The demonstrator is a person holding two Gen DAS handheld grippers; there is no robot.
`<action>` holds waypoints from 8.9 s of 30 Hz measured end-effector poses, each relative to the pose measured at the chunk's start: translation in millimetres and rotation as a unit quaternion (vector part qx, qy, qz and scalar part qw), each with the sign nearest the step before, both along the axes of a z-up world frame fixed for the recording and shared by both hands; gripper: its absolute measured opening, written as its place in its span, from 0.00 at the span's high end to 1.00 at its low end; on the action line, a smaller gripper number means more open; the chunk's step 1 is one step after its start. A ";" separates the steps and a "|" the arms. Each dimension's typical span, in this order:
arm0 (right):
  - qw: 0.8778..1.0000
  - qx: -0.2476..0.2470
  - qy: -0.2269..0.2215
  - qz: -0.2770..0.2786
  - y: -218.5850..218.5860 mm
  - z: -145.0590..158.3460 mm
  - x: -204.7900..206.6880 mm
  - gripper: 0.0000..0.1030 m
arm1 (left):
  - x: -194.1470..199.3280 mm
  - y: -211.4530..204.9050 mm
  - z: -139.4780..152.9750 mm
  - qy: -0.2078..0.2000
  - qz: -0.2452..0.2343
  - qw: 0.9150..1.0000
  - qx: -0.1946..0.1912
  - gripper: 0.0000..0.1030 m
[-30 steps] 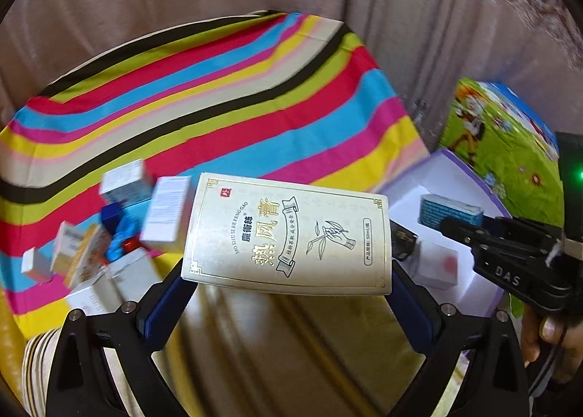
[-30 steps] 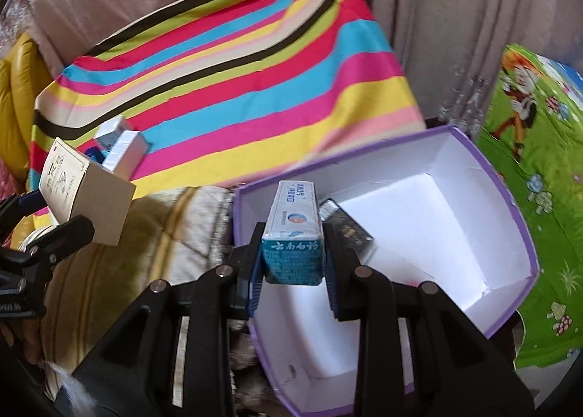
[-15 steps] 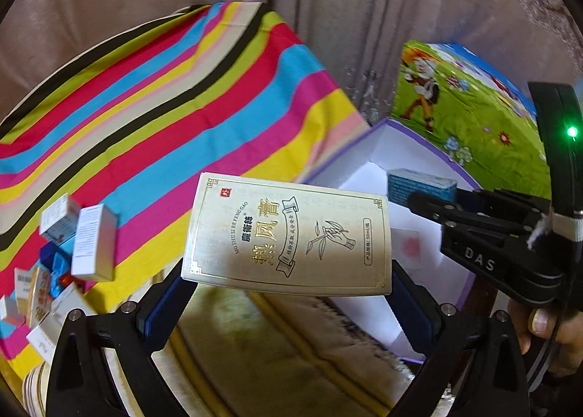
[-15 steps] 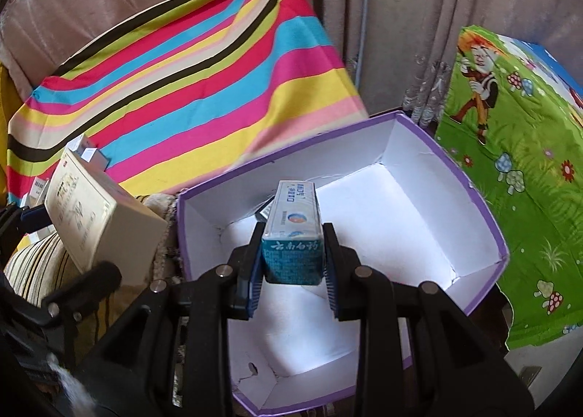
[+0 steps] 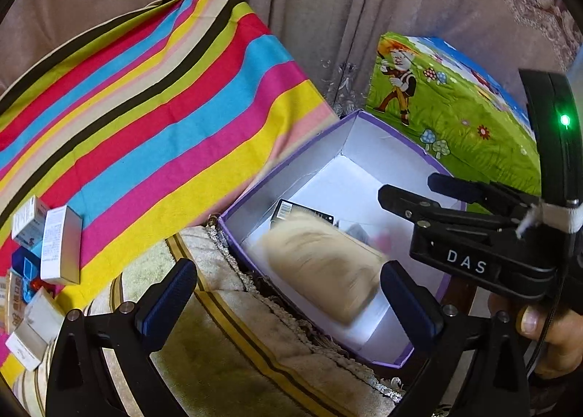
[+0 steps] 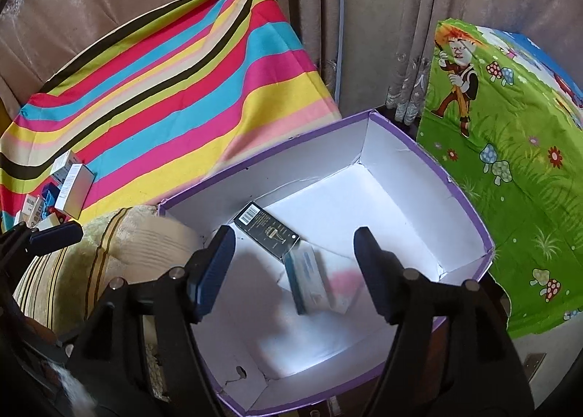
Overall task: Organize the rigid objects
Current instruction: 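Release the cream box and teal box into the purple-rimmed box, then move both tools back over the pile of medicine boxes, then grasp the white 'made in china' box with left tool while right tool grasps white text box, then carry both white boxes with both tools to the purple-rimmed box, then release both white boxes into the purple-rimmed box and lift both tools, then move both tools back over the pile of boxes on the striped cloth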
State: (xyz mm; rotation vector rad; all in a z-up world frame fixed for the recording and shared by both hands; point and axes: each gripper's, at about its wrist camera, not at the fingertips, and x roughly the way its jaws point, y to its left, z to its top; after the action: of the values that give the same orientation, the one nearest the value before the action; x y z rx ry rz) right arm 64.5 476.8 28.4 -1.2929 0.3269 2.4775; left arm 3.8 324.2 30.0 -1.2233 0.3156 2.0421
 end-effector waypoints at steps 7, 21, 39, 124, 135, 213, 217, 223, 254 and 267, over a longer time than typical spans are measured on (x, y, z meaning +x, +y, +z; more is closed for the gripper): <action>1.000 -0.011 0.000 0.005 -2.8 -2.8 -1.6 0.29 | -6.3 -13.3 1.7 -0.017 0.017 0.999 0.023 0.01; 0.999 -0.010 -0.005 0.039 -36.6 0.4 -11.5 0.28 | -16.1 -66.9 16.8 0.001 0.072 0.996 0.048 0.01; 0.986 -0.018 -0.016 0.166 -135.5 7.9 -47.1 0.26 | -26.0 -200.5 20.5 0.001 0.211 0.974 0.087 0.01; 0.971 -0.018 -0.096 0.217 -249.6 -48.1 -192.8 0.56 | -68.3 -303.3 -23.2 -0.055 0.350 0.930 0.099 0.55; 0.973 -0.026 -0.049 0.224 -229.0 -21.8 -140.1 0.56 | -53.0 -286.2 -8.6 -0.029 0.326 0.940 0.099 0.55; 0.997 0.014 -0.045 -0.057 30.8 -29.5 4.2 0.56 | -51.3 18.5 -22.7 -0.116 0.028 0.992 0.040 0.53; 0.997 0.010 -0.049 -0.060 31.1 -31.3 3.4 0.56 | -53.1 15.8 -24.4 -0.122 0.036 0.991 0.041 0.46; 0.997 0.009 -0.046 -0.060 30.9 -30.3 3.4 0.45 | -53.7 13.3 -24.5 -0.126 0.041 0.990 0.044 0.45; 0.999 -0.004 -0.007 0.042 -56.7 7.7 -21.6 0.37 | -57.2 -92.5 0.9 -0.092 0.121 0.985 0.088 0.45; 0.990 -0.002 -0.007 0.142 -133.7 15.9 -45.7 0.35 | -59.7 -188.2 1.4 -0.086 0.208 0.968 0.115 0.45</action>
State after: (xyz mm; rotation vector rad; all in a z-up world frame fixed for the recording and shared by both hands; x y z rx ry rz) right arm 18.8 343.1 44.3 -1.4468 0.1522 2.6972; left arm -55.9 136.0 31.4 -1.3923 -0.2778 2.2201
